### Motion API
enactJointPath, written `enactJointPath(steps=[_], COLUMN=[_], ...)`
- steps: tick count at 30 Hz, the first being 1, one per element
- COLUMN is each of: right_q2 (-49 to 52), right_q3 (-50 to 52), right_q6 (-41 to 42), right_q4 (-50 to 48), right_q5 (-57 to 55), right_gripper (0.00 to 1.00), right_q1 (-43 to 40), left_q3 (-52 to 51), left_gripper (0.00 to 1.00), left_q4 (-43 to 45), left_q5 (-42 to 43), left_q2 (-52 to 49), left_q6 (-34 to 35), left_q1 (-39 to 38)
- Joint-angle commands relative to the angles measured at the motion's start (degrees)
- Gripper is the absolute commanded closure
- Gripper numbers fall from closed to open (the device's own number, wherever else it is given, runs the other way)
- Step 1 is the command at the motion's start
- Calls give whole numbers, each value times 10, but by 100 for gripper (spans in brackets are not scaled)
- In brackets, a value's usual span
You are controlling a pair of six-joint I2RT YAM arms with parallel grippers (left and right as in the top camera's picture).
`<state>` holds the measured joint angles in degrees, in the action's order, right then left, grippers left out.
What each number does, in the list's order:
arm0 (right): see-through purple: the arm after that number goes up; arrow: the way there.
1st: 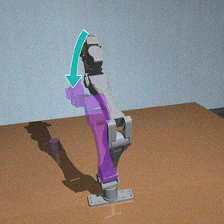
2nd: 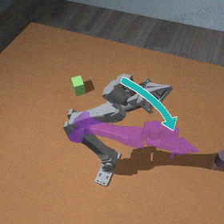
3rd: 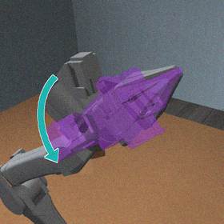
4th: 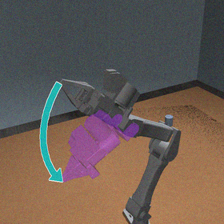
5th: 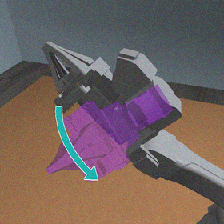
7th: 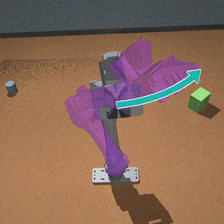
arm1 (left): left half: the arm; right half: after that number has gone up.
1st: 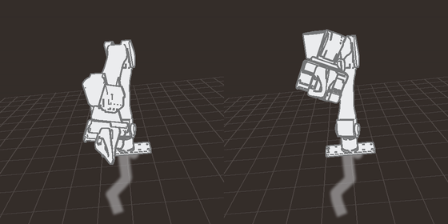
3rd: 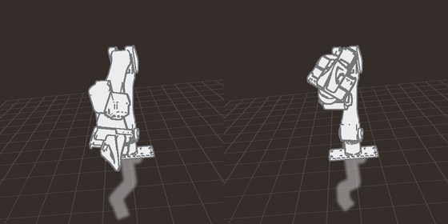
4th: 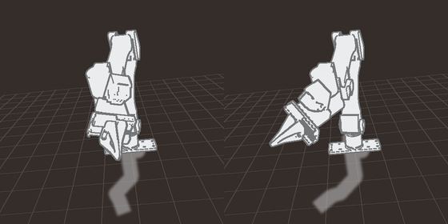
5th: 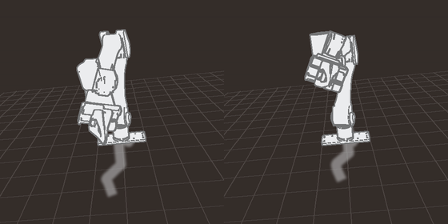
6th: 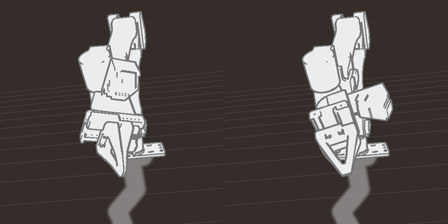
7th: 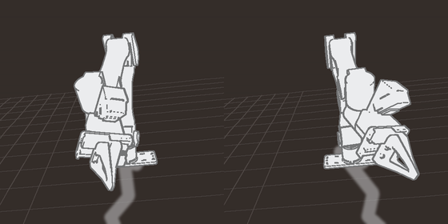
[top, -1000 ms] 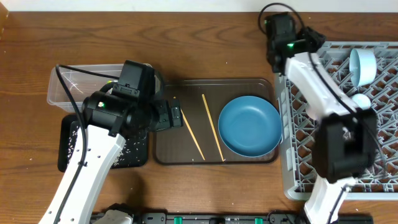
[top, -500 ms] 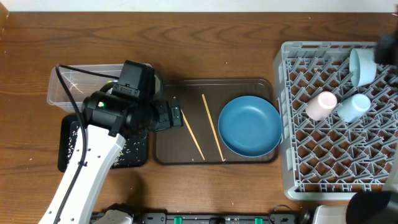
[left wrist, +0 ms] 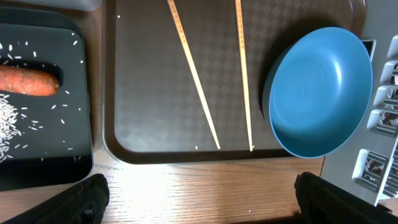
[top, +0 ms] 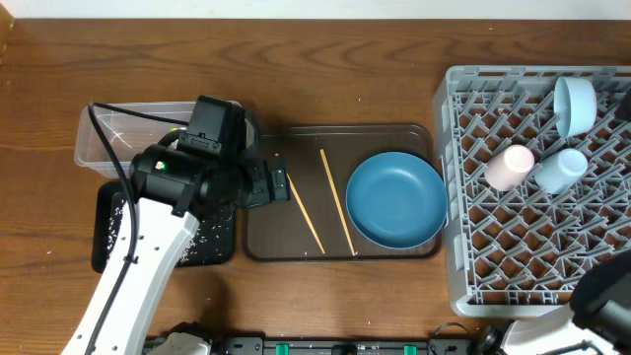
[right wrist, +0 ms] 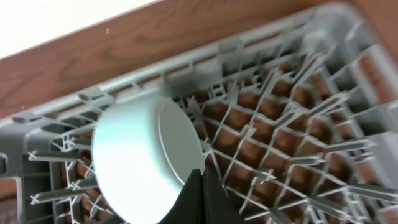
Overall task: Sort waste into correct bins and load items into the dishwasher rack
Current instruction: 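Release the bowl and withdraw the right gripper from the rack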
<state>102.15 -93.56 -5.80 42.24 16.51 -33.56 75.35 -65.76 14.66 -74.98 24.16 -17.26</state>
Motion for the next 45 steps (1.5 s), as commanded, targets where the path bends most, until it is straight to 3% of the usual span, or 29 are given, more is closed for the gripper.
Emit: enactJointPath(steps=[1,16,25,35,42,45], right_q2=[30,55,34,21,21,21], right_q3=[5,5,5,5,5,5], right_q6=[11,56,56,56,92,92], right_q4=[3,35,43,43,51,55], right_q5=[37,222,222,75,87,141], right_gripper=[99,99,99,99,98,91], right_q1=[-3,-3,-5,-4,2,8], left_q3=[12,12,12,12,12,12], left_gripper=[2,2,2,2,2,2], left_q4=[-2,-2,-2,-2,-2,-2], left_q5=[-3,-3,-3,-3,-3,-3], left_q2=[4,4,4,4,4,4], left_q6=[-1,-1,-1,-1,-1,-1], left_q1=[3,3,3,3,3,3])
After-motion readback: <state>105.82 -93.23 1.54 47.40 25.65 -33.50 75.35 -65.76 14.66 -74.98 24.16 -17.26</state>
